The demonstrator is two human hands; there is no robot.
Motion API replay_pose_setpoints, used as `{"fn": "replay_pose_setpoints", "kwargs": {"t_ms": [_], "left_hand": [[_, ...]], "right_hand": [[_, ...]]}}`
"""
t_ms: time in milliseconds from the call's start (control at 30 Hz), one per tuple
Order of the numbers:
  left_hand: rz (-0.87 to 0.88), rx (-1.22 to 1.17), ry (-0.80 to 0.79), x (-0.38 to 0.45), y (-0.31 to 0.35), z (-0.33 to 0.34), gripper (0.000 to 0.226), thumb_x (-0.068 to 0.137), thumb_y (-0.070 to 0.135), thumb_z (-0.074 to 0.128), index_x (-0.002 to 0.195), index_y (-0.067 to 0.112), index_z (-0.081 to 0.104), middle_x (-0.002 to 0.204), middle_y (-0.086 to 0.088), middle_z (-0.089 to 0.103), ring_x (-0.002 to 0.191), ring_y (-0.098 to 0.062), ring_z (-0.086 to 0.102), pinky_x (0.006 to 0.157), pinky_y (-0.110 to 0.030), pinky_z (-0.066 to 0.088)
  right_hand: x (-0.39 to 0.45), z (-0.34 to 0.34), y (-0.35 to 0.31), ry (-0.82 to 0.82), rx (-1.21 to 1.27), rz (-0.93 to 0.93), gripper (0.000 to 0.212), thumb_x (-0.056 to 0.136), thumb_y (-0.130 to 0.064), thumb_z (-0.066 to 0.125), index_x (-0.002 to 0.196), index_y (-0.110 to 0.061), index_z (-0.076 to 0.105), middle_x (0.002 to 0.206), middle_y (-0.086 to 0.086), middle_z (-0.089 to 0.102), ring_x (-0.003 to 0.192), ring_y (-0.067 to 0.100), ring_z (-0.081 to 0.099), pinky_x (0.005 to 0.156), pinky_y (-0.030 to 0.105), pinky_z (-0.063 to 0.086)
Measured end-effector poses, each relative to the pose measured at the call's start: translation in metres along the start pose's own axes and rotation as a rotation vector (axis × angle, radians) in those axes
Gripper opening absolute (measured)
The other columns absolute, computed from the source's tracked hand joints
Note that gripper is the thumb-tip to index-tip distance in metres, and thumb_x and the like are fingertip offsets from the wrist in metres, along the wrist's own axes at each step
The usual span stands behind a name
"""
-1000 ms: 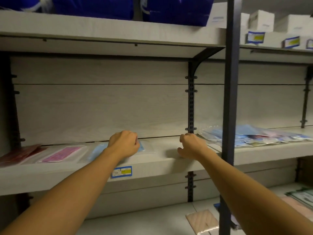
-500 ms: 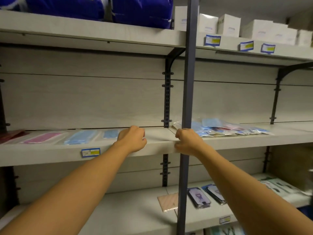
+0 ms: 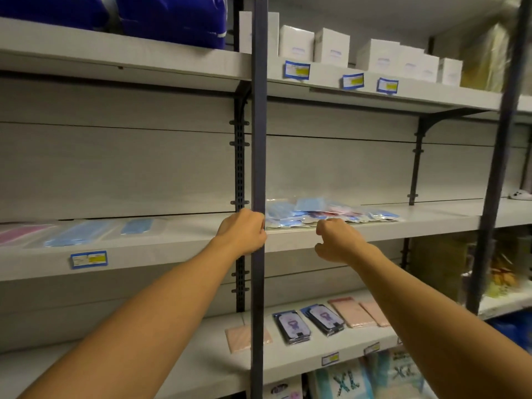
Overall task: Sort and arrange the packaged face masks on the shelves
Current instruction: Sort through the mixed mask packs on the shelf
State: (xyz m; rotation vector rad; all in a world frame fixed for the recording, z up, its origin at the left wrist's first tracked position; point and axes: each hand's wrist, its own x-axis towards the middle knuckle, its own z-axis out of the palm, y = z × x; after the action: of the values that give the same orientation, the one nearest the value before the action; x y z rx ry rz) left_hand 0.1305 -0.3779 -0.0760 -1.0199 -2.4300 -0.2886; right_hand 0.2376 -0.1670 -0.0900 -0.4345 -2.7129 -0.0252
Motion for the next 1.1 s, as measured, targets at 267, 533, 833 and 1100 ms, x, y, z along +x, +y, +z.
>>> {"fn": "replay_pose_setpoints", "kwargs": {"t_ms": [267,533,833,1100], "left_hand": [[0.051,-0.083,-0.028,0.049,0.044,0.029,0.022,0.095,0.019,0.053,0.111,0.013,0.067,0.109,-0.008,0.062,0.089,-0.027,0.062,0.079,-0.042,0.058],[0.0,-0.125,-0.04,0.13,0.058,0.062,0.025,0.092,0.018,0.057,0.113,0.012,0.069,0.11,-0.011,0.066,0.092,-0.032,0.064,0.081,-0.04,0.058],[-0.126,-0.215,-0.046,0.203,0.06,0.092,0.019,0.089,0.018,0.058,0.099,0.008,0.072,0.1,-0.013,0.07,0.088,-0.032,0.068,0.081,-0.044,0.06],[-0.271,-0.244,-0.061,0.257,0.064,0.123,0.018,0.086,0.003,0.053,0.088,-0.002,0.07,0.083,-0.015,0.063,0.069,-0.026,0.051,0.063,-0.034,0.042]], "right_hand": [[0.023,0.009,0.061,-0.009,-0.024,0.062,0.039,0.088,-0.023,0.065,0.124,-0.012,0.058,0.122,0.008,0.06,0.103,0.026,0.059,0.089,0.04,0.055],[0.074,0.023,0.117,-0.003,-0.064,0.087,0.034,0.086,-0.022,0.065,0.118,-0.012,0.061,0.117,0.007,0.061,0.095,0.023,0.058,0.082,0.036,0.056],[0.133,0.021,0.176,0.039,-0.038,0.14,0.03,0.087,-0.021,0.061,0.114,-0.01,0.061,0.111,0.011,0.063,0.097,0.029,0.059,0.075,0.034,0.052],[0.19,0.038,0.218,0.064,0.081,0.196,0.028,0.082,-0.021,0.058,0.107,-0.01,0.065,0.104,0.009,0.067,0.095,0.031,0.062,0.081,0.037,0.057]]}}
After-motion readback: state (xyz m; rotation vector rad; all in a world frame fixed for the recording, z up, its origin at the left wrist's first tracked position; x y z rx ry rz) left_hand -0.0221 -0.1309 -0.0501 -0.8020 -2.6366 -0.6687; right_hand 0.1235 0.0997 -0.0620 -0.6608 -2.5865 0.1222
